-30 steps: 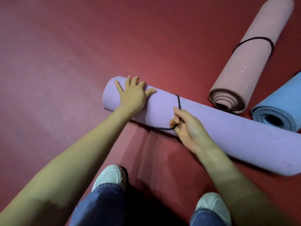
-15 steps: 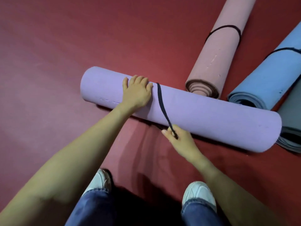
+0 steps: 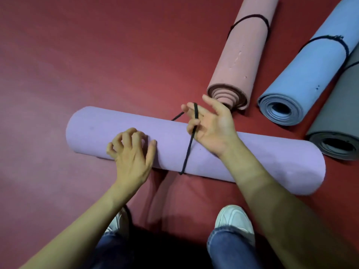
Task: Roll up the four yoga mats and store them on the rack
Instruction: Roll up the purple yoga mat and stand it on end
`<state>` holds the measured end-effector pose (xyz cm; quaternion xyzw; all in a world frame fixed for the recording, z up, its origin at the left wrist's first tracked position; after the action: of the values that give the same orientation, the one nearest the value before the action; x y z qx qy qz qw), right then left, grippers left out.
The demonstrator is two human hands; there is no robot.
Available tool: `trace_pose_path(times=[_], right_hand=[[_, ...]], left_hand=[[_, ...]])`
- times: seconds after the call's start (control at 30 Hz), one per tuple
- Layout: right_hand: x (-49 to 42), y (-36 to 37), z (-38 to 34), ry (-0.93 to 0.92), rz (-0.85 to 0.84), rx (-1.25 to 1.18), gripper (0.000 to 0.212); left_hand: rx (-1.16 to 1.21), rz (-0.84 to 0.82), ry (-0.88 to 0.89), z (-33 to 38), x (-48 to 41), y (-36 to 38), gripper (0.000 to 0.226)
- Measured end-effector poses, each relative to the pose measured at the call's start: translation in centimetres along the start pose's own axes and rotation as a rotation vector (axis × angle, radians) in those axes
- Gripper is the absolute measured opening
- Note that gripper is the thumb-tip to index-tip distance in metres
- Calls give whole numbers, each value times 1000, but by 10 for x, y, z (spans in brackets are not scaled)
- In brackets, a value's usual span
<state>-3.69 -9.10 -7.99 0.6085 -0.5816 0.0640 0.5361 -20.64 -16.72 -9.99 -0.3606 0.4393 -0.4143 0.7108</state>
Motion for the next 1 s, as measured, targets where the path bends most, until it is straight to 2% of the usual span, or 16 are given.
trace_pose_path(times=[0.1, 0.23, 0.33, 0.4, 0.47, 0.6, 0.67, 0.77, 0.87, 0.93, 1.0], right_hand=[[-18, -12, -11, -18, 72, -218, 56], [-23, -41, -14, -88, 236, -323, 61], [-4, -59, -16, -112, 257, -339, 48], [11, -57, -12, -111, 227, -184, 34], [22, -49, -2, -137, 185, 149, 13], [24, -24, 30, -299, 88, 757, 12], [18, -19, 59, -317, 12, 987, 12], [9, -55, 77, -330, 180, 1105, 17], [16, -87, 56, -497, 390, 1223, 14], [25, -87, 46, -583, 442, 1161, 11], [36, -71, 33, -767, 471, 1173, 19]], left_hand=[[19, 8, 6, -3, 8, -2, 32], [14, -63, -13, -5, 8, 0, 46], [-31, -139, 27, -3, 3, 8, 74], [-49, -157, 28, 0, -7, 15, 84], [-38, -153, 28, 6, -24, 22, 83], [-42, -138, 72, 22, -62, 36, 88], [-69, -160, 100, 26, -78, 42, 92], [-80, -167, 99, 30, -95, 47, 86], [-82, -163, 108, 32, -101, 50, 84], [-76, -136, 117, 32, -101, 51, 80], [-63, -109, 123, 32, -100, 51, 74]])
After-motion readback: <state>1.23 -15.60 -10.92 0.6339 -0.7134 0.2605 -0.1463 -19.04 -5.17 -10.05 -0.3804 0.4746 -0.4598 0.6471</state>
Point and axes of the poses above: each hand's wrist, its own x-axis away from the middle knuckle, its own y-axis out of the palm, z = x × y, the point moved 7 cm from there along -x, towards the middle knuckle, and after that the axes turned 5 degrees about z, right-handed, at the moved point
